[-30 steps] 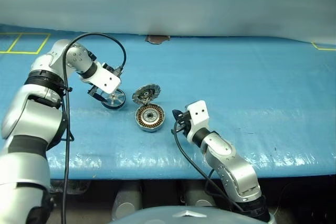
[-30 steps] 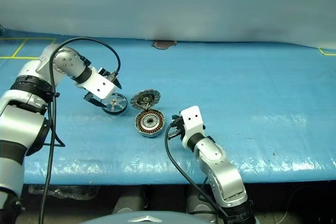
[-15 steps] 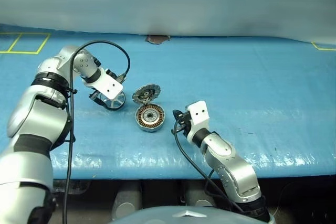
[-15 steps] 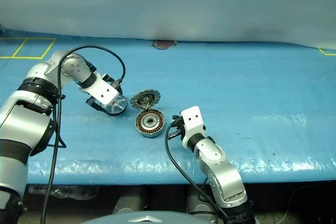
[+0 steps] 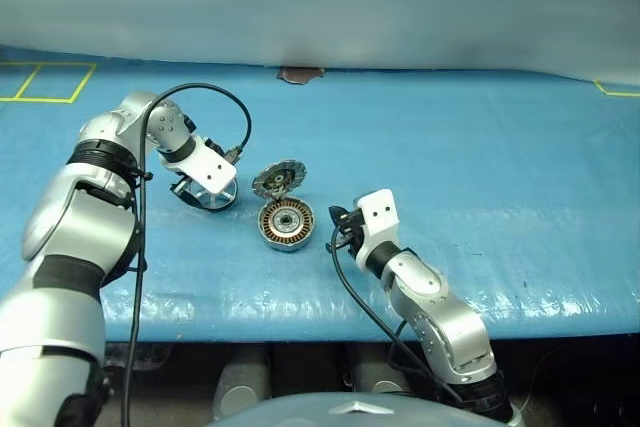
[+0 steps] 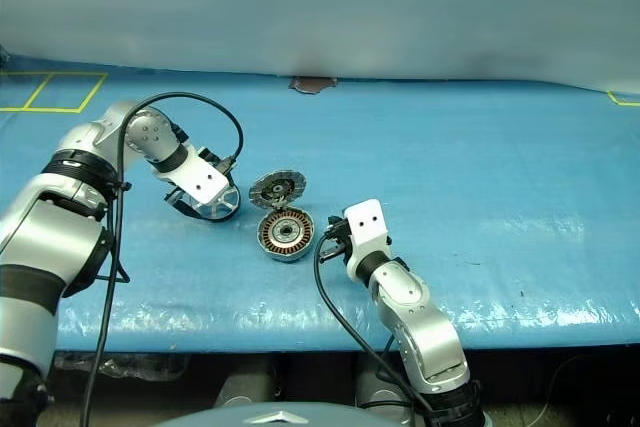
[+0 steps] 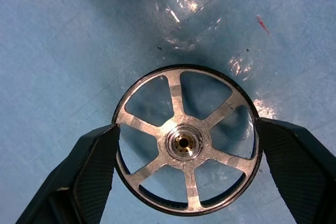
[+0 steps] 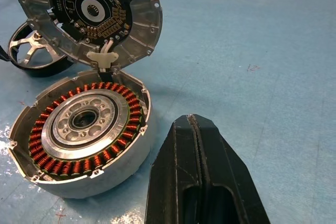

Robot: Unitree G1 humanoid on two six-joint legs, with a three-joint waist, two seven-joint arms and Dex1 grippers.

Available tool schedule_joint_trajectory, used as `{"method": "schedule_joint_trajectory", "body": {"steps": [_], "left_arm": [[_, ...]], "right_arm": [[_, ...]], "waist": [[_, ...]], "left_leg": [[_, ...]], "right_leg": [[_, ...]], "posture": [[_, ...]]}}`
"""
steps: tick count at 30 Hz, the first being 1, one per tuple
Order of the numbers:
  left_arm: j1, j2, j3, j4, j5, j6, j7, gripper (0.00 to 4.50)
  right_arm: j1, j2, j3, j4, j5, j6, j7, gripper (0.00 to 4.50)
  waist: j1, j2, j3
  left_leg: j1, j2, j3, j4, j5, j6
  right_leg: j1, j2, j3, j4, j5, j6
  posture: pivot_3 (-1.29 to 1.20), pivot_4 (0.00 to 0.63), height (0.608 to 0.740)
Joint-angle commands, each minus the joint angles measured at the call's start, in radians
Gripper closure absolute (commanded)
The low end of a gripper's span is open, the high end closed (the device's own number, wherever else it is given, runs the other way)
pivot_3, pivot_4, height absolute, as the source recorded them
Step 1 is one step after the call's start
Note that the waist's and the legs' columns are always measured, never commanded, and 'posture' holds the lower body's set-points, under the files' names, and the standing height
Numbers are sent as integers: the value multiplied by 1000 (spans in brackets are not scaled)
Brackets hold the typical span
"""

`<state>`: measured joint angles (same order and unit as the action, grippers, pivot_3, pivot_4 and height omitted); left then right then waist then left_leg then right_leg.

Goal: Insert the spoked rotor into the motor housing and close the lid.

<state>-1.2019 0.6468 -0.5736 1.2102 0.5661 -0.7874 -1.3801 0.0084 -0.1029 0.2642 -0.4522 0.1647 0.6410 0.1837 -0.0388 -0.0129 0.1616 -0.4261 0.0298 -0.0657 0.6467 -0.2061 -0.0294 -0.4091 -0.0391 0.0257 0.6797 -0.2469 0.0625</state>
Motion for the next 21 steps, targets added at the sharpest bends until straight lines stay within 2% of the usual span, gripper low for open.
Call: {"method": "schedule_joint_trajectory", "body": {"steps": [1,11,21], "left_arm": [[-20,1,0,-7,0,5,-14,33],[-29,-9,12,-19,-7,28,-3,33],[-86,-6,28,-48,-42,140,-180,33]], "right_arm": [[-3,-10,-9,-44,18,11,20,4500],[-15,-36,-7,-56,28,48,44,4500],[-10,-35,4,-50,30,55,45,4500]], "waist": [[0,0,0],[0,0,0],[0,0,0]], "left_leg": [[0,0,0,0,0,0],[0,0,0,0,0,0],[0,0,0,0,0,0]], "right_leg": [[0,0,0,0,0,0],[0,0,0,0,0,0],[0,0,0,0,0,0]], "posture": [[0,150,740],[0,150,740],[0,150,740]]}}
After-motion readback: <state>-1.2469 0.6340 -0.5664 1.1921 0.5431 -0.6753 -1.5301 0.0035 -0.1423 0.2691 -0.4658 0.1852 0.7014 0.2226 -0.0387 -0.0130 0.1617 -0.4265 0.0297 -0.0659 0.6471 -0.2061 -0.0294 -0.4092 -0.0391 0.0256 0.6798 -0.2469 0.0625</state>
